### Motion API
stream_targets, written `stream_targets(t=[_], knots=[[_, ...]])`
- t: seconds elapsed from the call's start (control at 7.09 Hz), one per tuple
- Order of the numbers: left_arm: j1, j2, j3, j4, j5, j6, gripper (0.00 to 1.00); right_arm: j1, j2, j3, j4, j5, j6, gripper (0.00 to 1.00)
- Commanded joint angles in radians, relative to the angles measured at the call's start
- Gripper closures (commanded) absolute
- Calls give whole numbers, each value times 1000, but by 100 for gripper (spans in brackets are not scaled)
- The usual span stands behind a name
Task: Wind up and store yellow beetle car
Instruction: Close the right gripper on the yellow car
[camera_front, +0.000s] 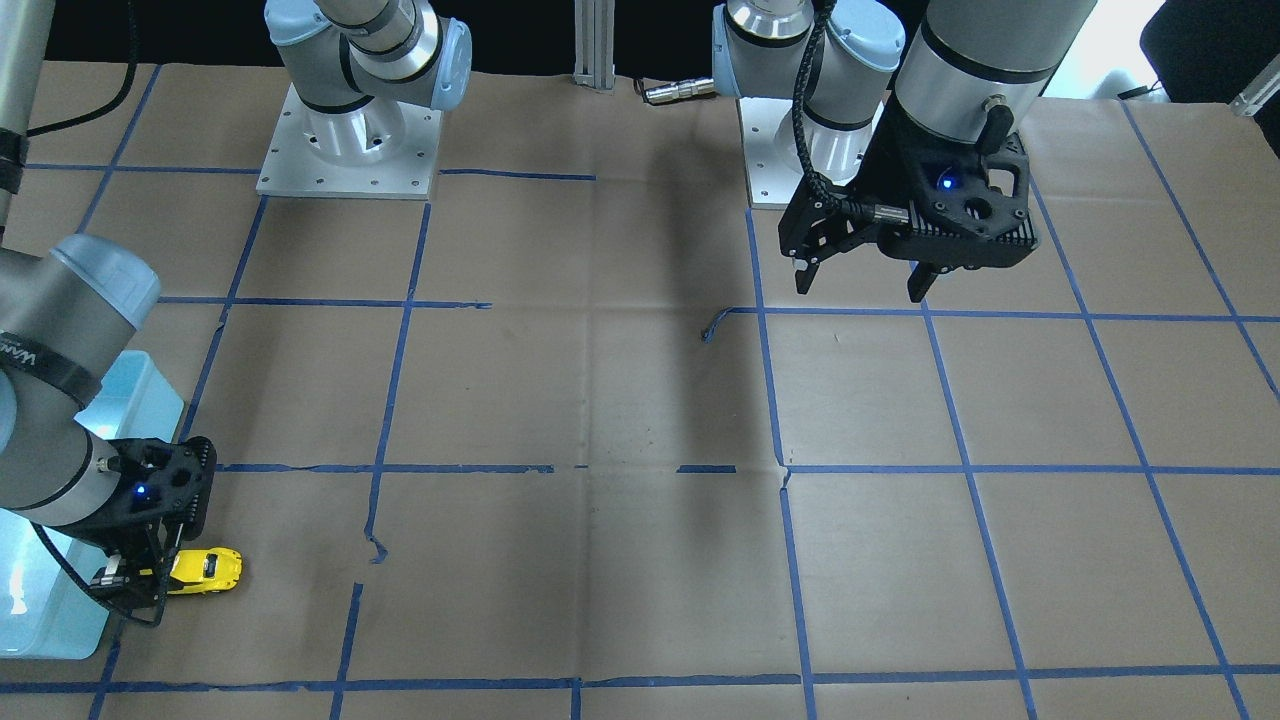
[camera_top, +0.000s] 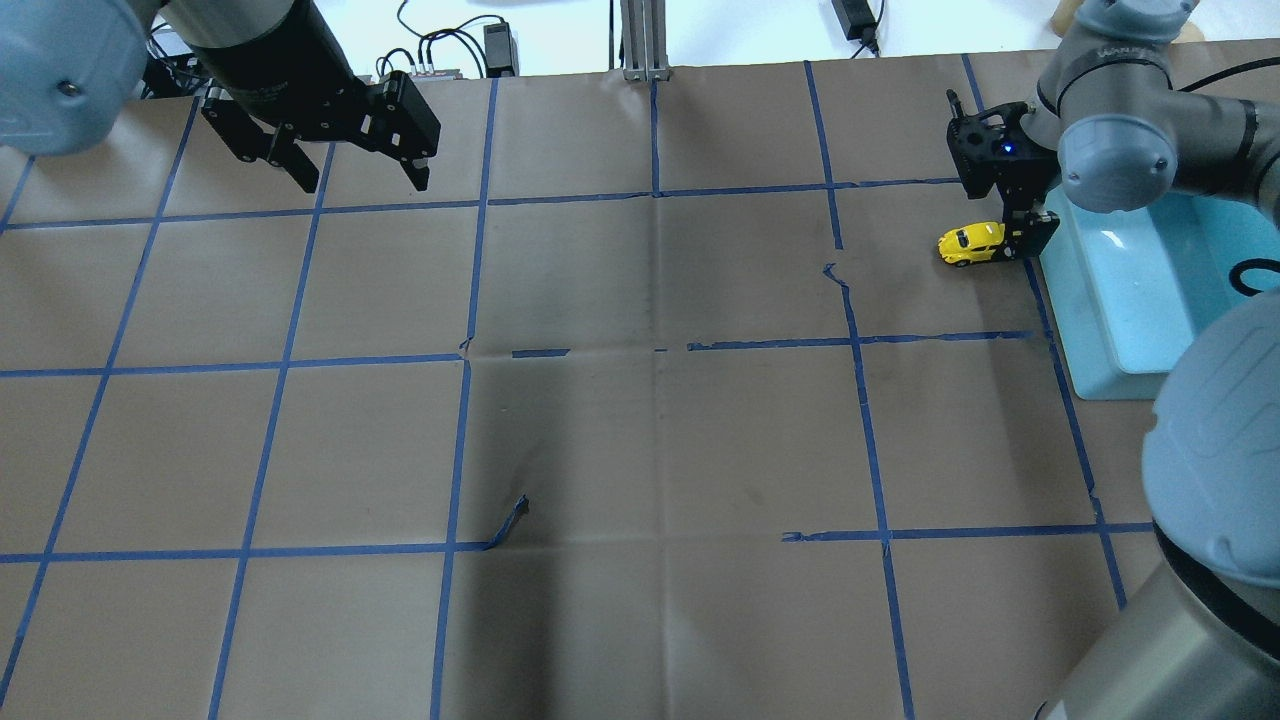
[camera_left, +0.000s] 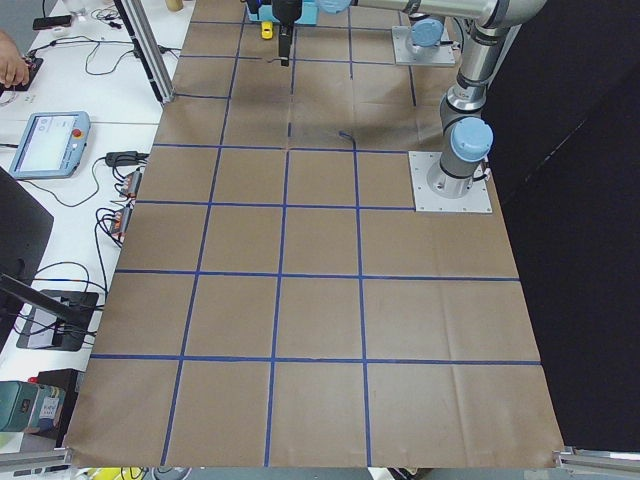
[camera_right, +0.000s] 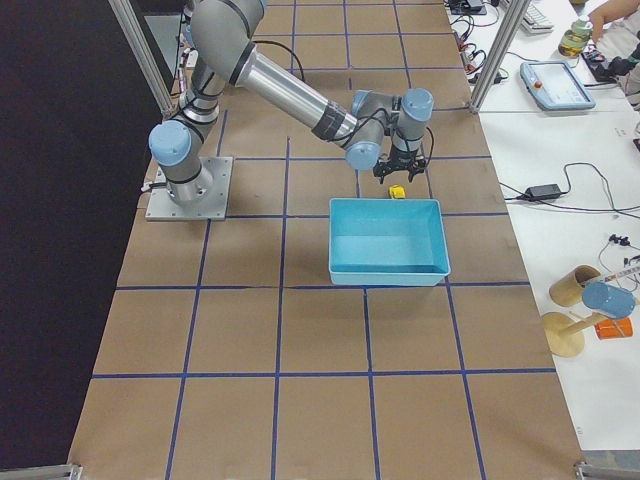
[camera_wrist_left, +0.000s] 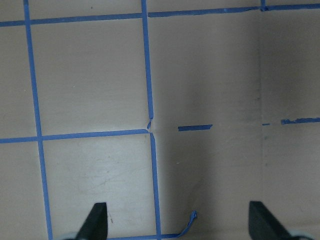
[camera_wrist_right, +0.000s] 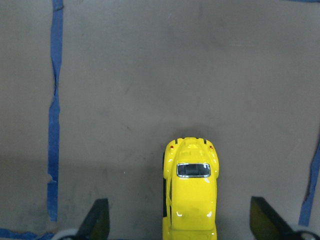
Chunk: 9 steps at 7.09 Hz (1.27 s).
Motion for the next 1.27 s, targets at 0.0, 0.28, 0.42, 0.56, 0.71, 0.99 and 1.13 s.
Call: stream_targets(t=[0.0, 0.28, 0.42, 0.56, 0.71, 0.99, 1.13], knots=[[0, 4, -3, 1, 0, 0, 1, -25, 24, 9, -17, -4, -47, 0], [-1, 1, -2, 1, 0, 1, 1, -25, 30, 12, -19, 2, -48, 0], [-1, 1, -2, 1, 1, 1, 1, -25, 48, 12, -55, 6, -47, 0], [-1, 1, -2, 1, 0, 0, 1, -25, 68, 13, -89, 2, -44, 0], [-1, 1, 0, 1, 1, 0, 1, -25, 70, 15, -91, 2, -41, 0], [-1, -1, 0, 1, 1, 1, 1, -23, 73, 13, -92, -6, 0, 29], [-1, -5, 0, 3, 1, 1, 1, -22, 73, 10, -92, -10, 34, 55]])
